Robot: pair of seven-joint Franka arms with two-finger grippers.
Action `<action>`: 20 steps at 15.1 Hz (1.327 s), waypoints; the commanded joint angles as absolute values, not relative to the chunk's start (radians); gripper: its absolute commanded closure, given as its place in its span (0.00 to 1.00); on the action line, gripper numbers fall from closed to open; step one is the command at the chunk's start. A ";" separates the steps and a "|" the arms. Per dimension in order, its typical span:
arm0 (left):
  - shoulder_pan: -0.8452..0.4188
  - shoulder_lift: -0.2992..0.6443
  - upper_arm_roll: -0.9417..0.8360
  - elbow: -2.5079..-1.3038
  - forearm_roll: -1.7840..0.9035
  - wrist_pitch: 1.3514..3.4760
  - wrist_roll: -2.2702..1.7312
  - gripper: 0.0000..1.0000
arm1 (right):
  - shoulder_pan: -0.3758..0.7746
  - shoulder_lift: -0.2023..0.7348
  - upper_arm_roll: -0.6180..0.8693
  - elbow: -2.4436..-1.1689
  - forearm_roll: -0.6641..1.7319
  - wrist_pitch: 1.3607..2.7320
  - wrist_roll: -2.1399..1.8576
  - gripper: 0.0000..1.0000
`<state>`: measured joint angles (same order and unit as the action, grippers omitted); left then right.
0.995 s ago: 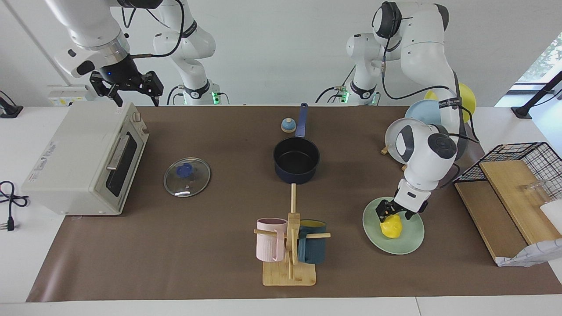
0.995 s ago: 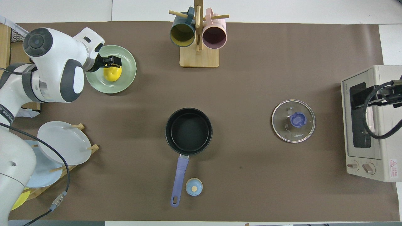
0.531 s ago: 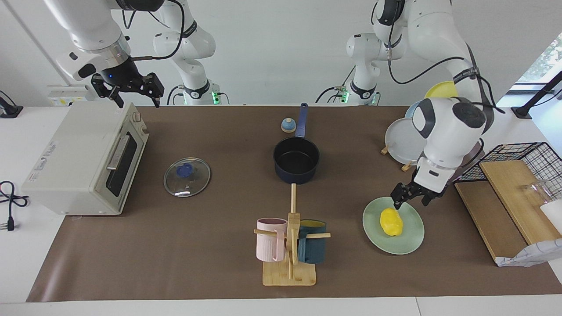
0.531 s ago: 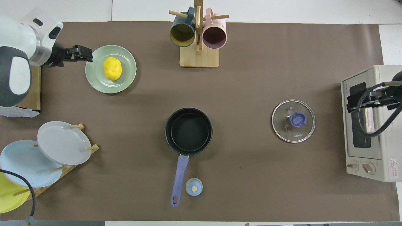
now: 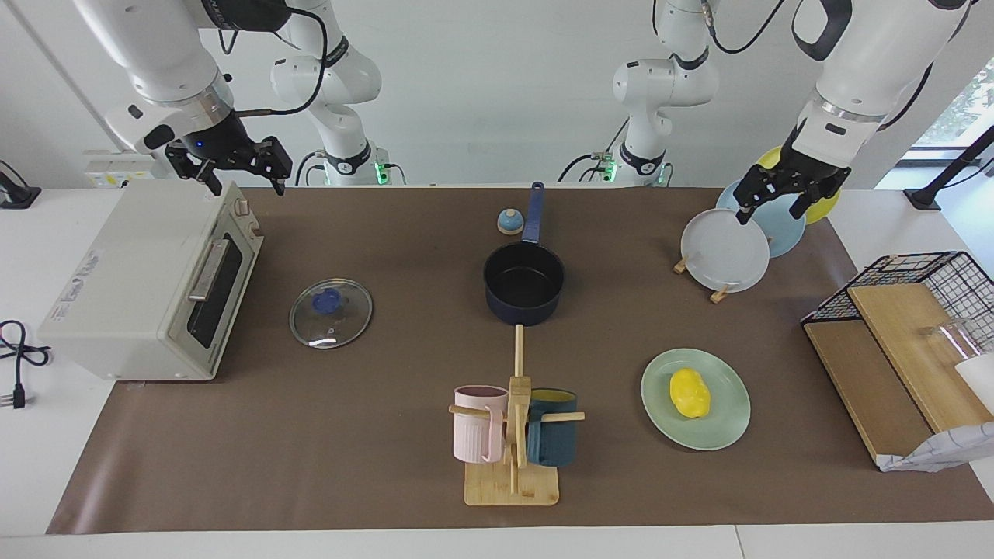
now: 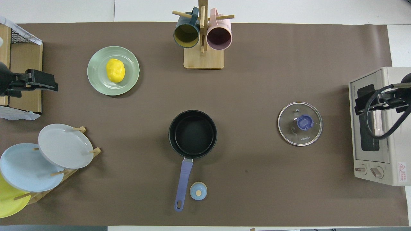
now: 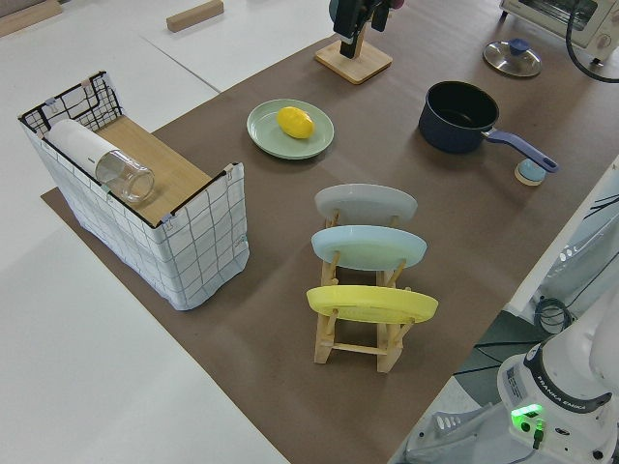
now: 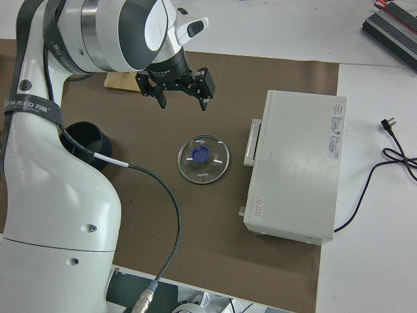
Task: Transfer potato from pot to plate
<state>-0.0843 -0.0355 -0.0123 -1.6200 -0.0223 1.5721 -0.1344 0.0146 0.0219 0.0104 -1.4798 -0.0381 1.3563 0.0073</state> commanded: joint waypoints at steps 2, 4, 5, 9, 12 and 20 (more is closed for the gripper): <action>-0.086 -0.072 -0.018 -1.684 -0.011 1.533 -0.103 0.00 | -0.005 0.003 0.008 -1.505 -0.018 1.378 0.021 0.00; -0.084 -0.057 -0.021 -1.649 -0.011 1.520 -0.022 0.00 | -0.003 0.002 0.009 -1.506 -0.018 1.378 0.021 0.00; -0.086 -0.054 -0.020 -1.638 -0.009 1.516 -0.014 0.00 | -0.003 0.002 0.009 -1.506 -0.018 1.378 0.021 0.00; -0.089 -0.054 -0.018 -1.592 -0.012 1.476 -0.009 0.00 | -0.005 0.002 0.008 -1.506 -0.018 1.377 0.021 0.00; -0.091 -0.069 -0.018 -1.658 -0.012 1.540 -0.011 0.00 | -0.003 0.002 0.009 -1.506 -0.018 1.377 0.021 0.00; -0.086 -0.046 -0.015 -1.595 -0.012 1.465 -0.008 0.00 | -0.003 0.002 0.008 -1.505 -0.018 1.378 0.021 0.00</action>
<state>-0.0856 -0.0476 -0.0183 -1.6106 -0.0223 1.4951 -0.0238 0.0064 0.0216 0.0044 -1.4798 -0.0379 1.3563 0.0073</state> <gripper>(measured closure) 0.000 0.000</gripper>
